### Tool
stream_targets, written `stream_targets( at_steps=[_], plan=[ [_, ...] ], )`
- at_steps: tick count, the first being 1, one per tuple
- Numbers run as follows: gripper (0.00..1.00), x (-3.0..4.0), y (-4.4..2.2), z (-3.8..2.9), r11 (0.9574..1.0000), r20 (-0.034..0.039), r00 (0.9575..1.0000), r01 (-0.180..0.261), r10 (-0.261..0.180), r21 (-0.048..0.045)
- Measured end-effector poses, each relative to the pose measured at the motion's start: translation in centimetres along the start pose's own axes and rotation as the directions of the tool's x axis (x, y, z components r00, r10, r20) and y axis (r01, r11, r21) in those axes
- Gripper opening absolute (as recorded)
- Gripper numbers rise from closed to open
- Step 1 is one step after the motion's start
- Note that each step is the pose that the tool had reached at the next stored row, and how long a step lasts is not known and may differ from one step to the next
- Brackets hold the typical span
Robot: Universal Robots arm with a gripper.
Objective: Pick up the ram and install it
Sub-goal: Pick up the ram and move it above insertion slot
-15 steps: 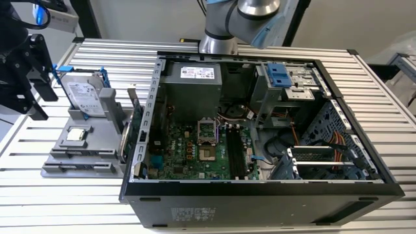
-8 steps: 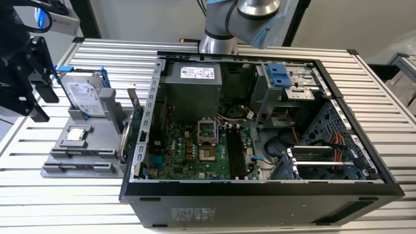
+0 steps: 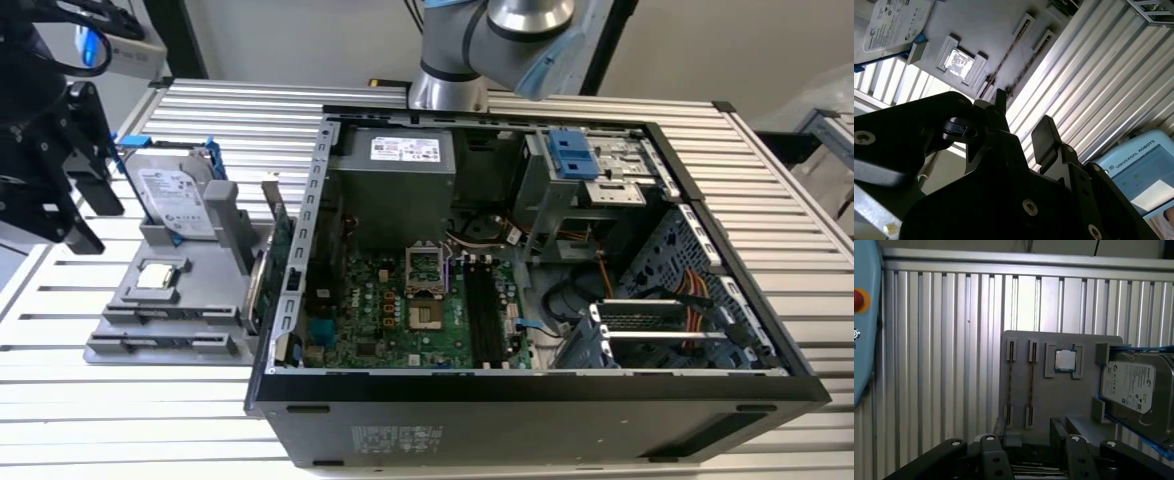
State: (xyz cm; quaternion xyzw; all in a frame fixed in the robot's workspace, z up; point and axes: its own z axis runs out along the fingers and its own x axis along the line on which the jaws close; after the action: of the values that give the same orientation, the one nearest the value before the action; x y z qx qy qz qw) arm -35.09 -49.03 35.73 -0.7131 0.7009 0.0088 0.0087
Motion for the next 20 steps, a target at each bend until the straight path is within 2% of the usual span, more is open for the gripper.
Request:
stream_targets(
  at_steps=[20],
  plan=[
    [1.0,0.03,0.0,1.28,1.0,0.0,1.0,0.0,0.0,0.0]
  ],
)
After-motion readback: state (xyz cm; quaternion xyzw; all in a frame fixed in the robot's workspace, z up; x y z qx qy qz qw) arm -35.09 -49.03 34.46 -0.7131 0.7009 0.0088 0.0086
